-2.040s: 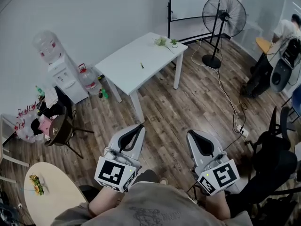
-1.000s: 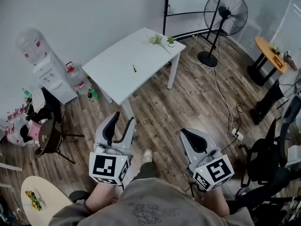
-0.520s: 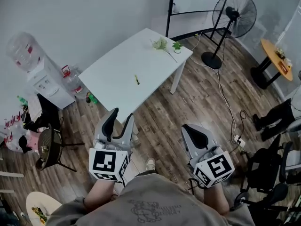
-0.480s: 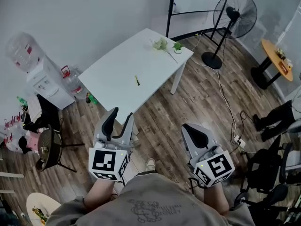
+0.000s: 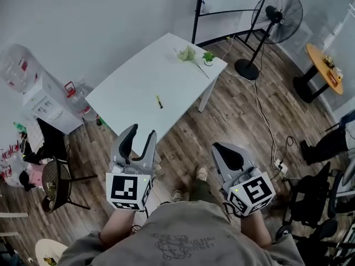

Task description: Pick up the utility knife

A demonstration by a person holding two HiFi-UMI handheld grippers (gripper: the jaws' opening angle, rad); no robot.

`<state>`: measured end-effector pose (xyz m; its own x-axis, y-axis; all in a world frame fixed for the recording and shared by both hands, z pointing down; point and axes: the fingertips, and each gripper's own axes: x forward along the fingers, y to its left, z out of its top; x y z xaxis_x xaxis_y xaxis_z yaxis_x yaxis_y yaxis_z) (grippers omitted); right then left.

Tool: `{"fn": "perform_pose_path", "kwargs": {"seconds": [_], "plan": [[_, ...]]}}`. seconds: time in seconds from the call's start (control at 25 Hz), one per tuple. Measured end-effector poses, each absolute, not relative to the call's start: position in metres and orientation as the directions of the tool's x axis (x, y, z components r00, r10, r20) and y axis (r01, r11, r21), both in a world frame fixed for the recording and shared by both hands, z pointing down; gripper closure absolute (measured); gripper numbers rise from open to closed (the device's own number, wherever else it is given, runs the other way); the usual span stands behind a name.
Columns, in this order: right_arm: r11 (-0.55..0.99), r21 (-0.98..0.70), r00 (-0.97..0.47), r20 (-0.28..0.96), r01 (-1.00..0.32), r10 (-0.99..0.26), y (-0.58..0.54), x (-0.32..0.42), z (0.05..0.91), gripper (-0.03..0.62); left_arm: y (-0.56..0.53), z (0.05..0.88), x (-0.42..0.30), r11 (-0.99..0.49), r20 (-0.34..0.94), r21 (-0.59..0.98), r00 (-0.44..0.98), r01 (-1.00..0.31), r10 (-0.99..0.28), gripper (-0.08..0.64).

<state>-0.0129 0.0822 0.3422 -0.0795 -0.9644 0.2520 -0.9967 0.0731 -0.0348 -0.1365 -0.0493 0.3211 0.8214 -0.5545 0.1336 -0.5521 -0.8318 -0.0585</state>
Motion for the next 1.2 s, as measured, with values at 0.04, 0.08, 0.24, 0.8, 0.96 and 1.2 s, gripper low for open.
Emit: {"fn": "perform_pose_path", "kwargs": {"seconds": [0.04, 0.08, 0.24, 0.8, 0.96, 1.2], "plan": [[0.08, -0.032, -0.085, 0.255, -0.996, -0.963, 0.079, -0.011, 0.344, 0.565, -0.051, 0.324, -0.133, -0.834, 0.139, -0.064, 0.822, -0.549, -0.552, 0.376], [0.086, -0.023, -0.089, 0.256, -0.996, -0.963, 0.076, -0.009, 0.346, 0.565, -0.052, 0.326, -0.13, -0.836, 0.144, -0.065, 0.824, -0.545, -0.548, 0.376], [0.109, 0.018, -0.101, 0.242, -0.994, -0.965, 0.061, 0.001, 0.349, 0.565, -0.062, 0.333, -0.121, -0.831, 0.146, -0.062, 0.819, -0.552, -0.555, 0.376], [0.282, 0.002, -0.272, 0.25, -0.959, -0.929, -0.05, 0.109, 0.349, 0.565, -0.148, 0.333, -0.034, -0.725, 0.175, -0.059, 0.708, -0.686, -0.684, 0.376], [0.37, -0.008, -0.36, 0.252, -0.929, -0.898, -0.094, 0.139, 0.348, 0.565, -0.177, 0.333, -0.012, -0.665, 0.194, -0.055, 0.645, -0.745, -0.739, 0.376], [0.486, -0.002, -0.471, 0.25, -0.874, -0.846, -0.149, 0.18, 0.348, 0.565, -0.21, 0.333, 0.016, -0.566, 0.203, -0.058, 0.545, -0.822, -0.813, 0.376]]}}
